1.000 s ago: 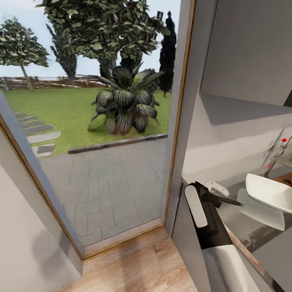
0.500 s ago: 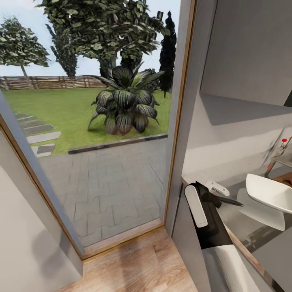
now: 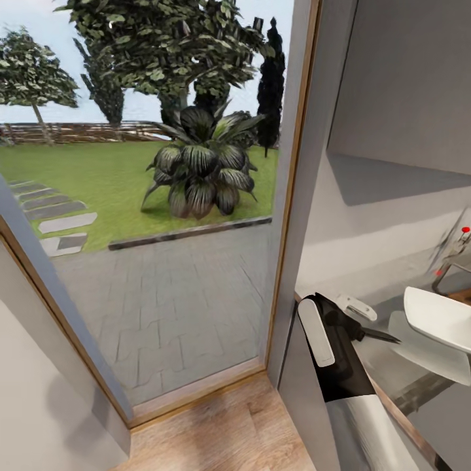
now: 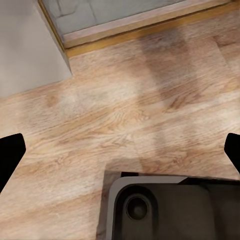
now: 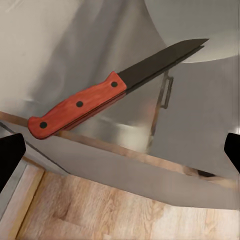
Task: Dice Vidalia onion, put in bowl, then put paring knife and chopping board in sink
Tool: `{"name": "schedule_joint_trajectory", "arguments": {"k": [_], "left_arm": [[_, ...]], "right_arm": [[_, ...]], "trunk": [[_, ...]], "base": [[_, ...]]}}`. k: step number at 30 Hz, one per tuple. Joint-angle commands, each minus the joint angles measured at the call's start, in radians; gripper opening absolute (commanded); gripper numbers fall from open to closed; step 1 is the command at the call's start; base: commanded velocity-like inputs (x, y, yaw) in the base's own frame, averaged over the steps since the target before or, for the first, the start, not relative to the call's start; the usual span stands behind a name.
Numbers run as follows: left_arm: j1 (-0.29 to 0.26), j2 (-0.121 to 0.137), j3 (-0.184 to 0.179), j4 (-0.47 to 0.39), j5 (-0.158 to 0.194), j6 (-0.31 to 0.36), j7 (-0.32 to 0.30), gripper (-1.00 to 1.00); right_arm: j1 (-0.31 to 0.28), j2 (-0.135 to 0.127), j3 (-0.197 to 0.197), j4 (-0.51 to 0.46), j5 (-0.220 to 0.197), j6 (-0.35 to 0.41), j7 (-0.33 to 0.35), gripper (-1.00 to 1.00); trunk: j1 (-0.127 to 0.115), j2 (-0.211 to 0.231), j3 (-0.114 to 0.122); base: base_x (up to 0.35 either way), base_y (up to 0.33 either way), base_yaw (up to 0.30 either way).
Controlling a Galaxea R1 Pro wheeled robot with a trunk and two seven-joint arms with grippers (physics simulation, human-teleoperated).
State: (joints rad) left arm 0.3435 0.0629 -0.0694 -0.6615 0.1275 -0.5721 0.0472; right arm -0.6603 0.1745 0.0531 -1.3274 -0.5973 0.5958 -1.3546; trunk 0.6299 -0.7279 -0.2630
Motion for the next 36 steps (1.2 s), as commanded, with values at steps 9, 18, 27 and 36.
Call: {"name": "schedule_joint_trajectory", "arguments": {"k": [9,18,27,36], "left_arm": [[0.0,0.0,-0.007,-0.001,0.009,-0.002,0.005,1.0],[0.0,0.0,-0.007,-0.001,0.009,-0.002,0.005,1.0],[0.0,0.0,-0.007,-0.001,0.009,-0.002,0.005,1.0],[0.0,0.0,-0.007,-0.001,0.009,-0.002,0.005,1.0]], "right_arm": [[-0.001,0.0,-0.001,0.004,-0.006,0.01,-0.015,1.0],[0.0,0.0,-0.001,0.005,-0.006,0.01,-0.014,1.0],[0.001,0.0,-0.002,0.015,-0.006,-0.003,-0.014,1.0],[0.001,0.0,-0.002,0.045,-0.006,-0.038,-0.014,1.0]], "trunk": [[0.0,-0.001,-0.001],[0.0,-0.001,-0.001],[0.0,-0.001,-0.005],[0.0,-0.001,-0.017]], "base": [[0.113,-0.026,0.0],[0.12,-0.066,0.0],[0.008,-0.004,0.0],[0.0,0.0,0.0]]}}
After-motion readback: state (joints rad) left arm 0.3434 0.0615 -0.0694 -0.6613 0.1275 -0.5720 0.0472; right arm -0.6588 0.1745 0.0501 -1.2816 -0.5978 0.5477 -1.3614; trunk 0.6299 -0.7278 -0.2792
